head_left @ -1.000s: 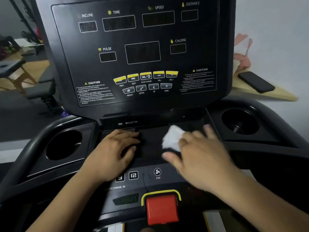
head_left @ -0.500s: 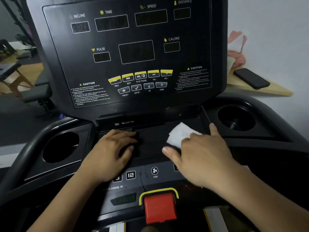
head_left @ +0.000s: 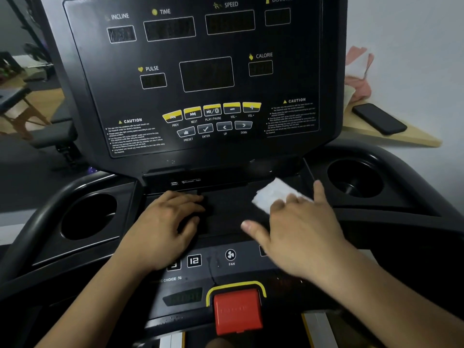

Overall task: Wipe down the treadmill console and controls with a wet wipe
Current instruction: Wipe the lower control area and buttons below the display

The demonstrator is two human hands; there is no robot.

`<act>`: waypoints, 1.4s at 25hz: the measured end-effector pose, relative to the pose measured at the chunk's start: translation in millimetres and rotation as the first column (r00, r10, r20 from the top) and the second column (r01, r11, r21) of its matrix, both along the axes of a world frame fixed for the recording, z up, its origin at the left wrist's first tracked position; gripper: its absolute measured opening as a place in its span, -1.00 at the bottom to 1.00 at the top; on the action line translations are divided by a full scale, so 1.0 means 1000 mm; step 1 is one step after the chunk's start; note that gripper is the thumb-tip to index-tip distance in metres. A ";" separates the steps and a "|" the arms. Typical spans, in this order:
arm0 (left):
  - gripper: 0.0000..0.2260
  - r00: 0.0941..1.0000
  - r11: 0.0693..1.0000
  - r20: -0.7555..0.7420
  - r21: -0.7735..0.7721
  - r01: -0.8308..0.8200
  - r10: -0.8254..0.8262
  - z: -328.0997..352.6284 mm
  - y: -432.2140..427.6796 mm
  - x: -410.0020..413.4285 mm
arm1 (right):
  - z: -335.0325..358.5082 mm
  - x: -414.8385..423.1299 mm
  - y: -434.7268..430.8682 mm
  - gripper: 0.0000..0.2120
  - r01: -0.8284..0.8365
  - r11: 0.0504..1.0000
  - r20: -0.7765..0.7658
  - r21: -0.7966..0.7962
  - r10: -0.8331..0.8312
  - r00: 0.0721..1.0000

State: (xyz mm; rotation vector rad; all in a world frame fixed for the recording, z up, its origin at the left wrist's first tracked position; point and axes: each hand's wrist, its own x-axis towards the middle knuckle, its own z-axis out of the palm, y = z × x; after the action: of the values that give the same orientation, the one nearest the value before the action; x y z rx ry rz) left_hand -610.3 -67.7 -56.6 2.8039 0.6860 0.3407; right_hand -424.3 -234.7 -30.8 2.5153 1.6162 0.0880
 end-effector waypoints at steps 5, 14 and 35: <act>-0.57 1.000 1.000 0.013 -0.020 0.017 -0.017 0.000 0.001 -0.002 | -0.003 0.034 0.030 -0.19 0.178 0.984 0.068 0.004 -0.178 0.982; -0.58 0.999 0.999 0.037 -0.049 0.013 -0.011 -0.002 0.004 -0.002 | -0.011 0.052 0.004 -0.50 0.165 0.984 0.140 0.063 -0.172 0.975; -0.72 0.996 0.993 0.091 -0.118 -0.006 0.017 0.001 0.003 -0.001 | -0.004 -0.010 -0.017 0.05 -0.050 0.999 -0.128 -0.006 0.049 0.991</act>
State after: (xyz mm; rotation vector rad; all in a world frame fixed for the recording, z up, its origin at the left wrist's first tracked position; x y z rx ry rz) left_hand -611.5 -64.8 -55.5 2.6564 0.6795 0.4149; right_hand -433.8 -251.6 -35.3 2.5214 1.7220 -0.0758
